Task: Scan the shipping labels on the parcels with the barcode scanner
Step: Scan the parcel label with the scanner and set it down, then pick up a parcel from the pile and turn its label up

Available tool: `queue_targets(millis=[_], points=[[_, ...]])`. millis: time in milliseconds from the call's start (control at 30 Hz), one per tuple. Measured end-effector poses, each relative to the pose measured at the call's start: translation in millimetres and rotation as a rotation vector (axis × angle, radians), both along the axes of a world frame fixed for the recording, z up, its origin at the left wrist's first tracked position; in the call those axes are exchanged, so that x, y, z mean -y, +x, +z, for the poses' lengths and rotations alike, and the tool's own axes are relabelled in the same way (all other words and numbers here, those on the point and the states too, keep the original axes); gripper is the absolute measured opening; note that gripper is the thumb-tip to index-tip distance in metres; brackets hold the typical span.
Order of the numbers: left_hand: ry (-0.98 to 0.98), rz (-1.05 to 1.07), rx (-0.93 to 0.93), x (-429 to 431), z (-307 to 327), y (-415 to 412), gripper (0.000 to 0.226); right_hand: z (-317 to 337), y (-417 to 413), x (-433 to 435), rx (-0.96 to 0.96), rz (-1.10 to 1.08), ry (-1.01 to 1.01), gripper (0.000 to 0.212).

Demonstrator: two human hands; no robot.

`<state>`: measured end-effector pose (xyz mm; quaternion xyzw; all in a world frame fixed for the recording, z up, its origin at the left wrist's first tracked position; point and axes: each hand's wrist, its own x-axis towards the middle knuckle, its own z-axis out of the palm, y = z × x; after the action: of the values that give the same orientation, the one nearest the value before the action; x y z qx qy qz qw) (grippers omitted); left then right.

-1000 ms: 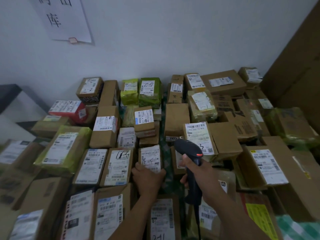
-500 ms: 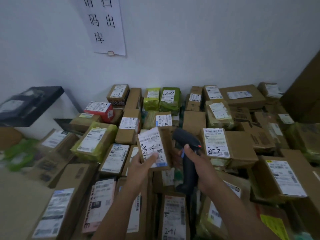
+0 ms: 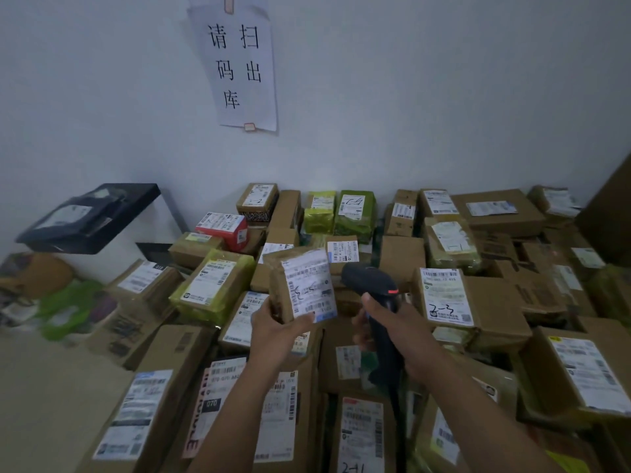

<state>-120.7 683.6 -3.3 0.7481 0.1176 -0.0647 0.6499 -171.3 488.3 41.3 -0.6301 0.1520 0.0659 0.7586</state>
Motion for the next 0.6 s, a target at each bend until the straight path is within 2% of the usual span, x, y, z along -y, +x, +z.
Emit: queue_targets(millis=[67,167,267,300,433,600], points=[[0.026,0.087,0.010,-6.5,-2.3,3.6,0.054,3.0,-5.6,1.0,0.023,0.062,-0.034,0.035],[0.067,0.150,0.045,-14.2,-0.6,5.8,0.045,5.0,-11.1,4.0,0.026,0.147,-0.175,0.030],[0.029,0.163,0.030,-27.0,0.6,8.7,0.071,7.0,-13.3,2.9,0.056,0.220,-0.297,0.025],[0.036,0.150,0.022,-32.4,1.3,10.8,0.071,7.4,-14.2,2.1,0.067,0.237,-0.320,0.025],[0.129,0.052,0.038,-47.5,9.0,16.5,0.050,6.0,-14.9,-1.2,0.086,0.264,-0.385,0.026],[0.190,0.031,0.083,-55.7,19.0,17.3,0.044,2.0,-16.6,-5.4,0.080,0.286,-0.474,0.027]])
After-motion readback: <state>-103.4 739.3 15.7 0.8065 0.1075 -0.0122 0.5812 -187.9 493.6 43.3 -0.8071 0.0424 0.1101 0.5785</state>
